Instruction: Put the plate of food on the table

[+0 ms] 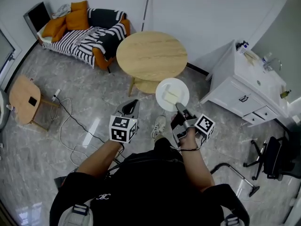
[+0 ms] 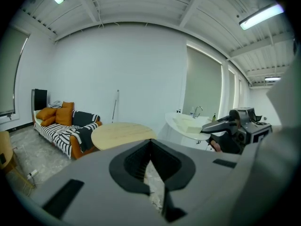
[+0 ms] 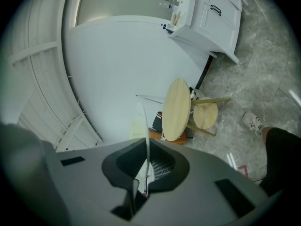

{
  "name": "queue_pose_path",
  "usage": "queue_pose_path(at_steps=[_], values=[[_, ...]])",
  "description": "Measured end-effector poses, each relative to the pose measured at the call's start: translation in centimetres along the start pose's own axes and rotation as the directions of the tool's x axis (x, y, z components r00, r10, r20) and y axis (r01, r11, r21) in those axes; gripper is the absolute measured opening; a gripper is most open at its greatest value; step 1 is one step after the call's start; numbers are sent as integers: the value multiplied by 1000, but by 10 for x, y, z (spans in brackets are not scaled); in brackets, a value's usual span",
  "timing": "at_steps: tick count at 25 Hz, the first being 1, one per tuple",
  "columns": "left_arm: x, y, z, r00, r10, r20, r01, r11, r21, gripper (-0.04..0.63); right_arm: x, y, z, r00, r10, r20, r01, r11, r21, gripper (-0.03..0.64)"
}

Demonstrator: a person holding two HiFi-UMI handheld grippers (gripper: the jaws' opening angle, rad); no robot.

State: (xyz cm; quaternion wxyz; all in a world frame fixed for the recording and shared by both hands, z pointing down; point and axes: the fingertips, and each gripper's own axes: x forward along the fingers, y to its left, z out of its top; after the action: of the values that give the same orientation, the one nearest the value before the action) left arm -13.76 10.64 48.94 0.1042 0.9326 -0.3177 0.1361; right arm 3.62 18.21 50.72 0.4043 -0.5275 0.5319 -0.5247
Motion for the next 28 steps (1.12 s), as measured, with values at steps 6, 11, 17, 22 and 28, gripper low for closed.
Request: queue_pose_path(at_steps=[6, 11, 17, 22, 28], values=[[24, 10, 8, 1000, -1, -13, 2, 999, 52, 8, 26, -3, 23, 1000, 11, 16, -11, 1000, 17, 18], [57, 33, 23, 1000, 22, 7, -23, 998, 52, 8, 65, 3, 46, 999, 38, -3, -38, 999, -4, 19], [104, 51, 51, 999, 35, 29, -37, 996, 77, 8, 115, 11, 88, 999, 39, -16, -40, 999, -23, 19], [135, 72, 67, 998, 53, 44, -55, 997, 49, 8, 145, 10, 109, 1000, 18, -22, -19, 997, -70, 18], [172, 81, 67, 998, 54, 12, -54, 998, 32, 8, 176, 0, 132, 999, -13, -41, 11, 998, -55, 18]])
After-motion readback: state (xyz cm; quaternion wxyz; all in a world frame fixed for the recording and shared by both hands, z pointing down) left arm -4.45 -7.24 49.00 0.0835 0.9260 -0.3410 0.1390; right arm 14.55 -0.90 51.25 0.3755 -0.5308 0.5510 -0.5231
